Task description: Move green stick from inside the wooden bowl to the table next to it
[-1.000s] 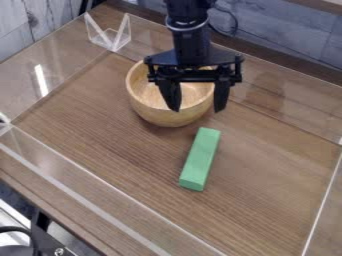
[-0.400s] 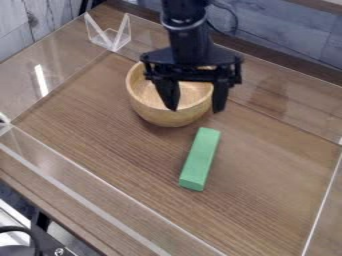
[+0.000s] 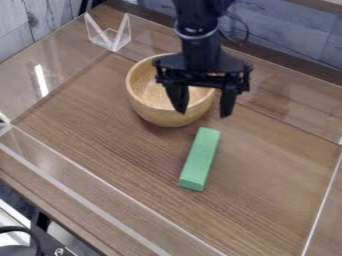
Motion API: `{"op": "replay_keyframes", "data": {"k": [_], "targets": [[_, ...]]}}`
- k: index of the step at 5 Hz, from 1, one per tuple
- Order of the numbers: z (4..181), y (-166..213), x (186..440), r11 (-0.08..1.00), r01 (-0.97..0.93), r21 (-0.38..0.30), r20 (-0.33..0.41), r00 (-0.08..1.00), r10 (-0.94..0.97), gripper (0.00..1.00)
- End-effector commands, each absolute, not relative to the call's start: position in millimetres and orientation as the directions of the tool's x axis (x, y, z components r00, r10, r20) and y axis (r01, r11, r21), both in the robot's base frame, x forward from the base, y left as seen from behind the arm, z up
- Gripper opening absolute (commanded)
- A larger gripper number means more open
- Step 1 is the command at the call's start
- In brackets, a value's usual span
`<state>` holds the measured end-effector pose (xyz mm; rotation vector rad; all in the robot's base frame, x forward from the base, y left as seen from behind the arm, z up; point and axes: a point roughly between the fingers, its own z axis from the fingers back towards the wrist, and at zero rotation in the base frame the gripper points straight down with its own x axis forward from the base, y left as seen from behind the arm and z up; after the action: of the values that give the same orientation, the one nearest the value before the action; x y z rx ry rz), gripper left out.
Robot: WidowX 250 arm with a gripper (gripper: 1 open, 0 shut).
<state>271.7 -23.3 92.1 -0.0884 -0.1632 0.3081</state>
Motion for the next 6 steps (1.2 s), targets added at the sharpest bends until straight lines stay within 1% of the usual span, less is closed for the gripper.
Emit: {"op": "replay_keyframes", "data": {"k": [1,2,4,6], "targets": [[98.0,-24.2,269.7,0.941,-0.315,-0.122,0.186,0.924,0.334,1.0],[97.3,-24.6,265.6,0.929,-0.348,-0.124,0.189,0.911,0.366,1.0],[112.4,-20.9,261.5,0.906,-0.406,-0.117,0.183,0.888,0.421,1.0],[122.8,-8.9,252.8,0.92,-0.376,-0.109,0.181,0.903,0.39,1.0]]}}
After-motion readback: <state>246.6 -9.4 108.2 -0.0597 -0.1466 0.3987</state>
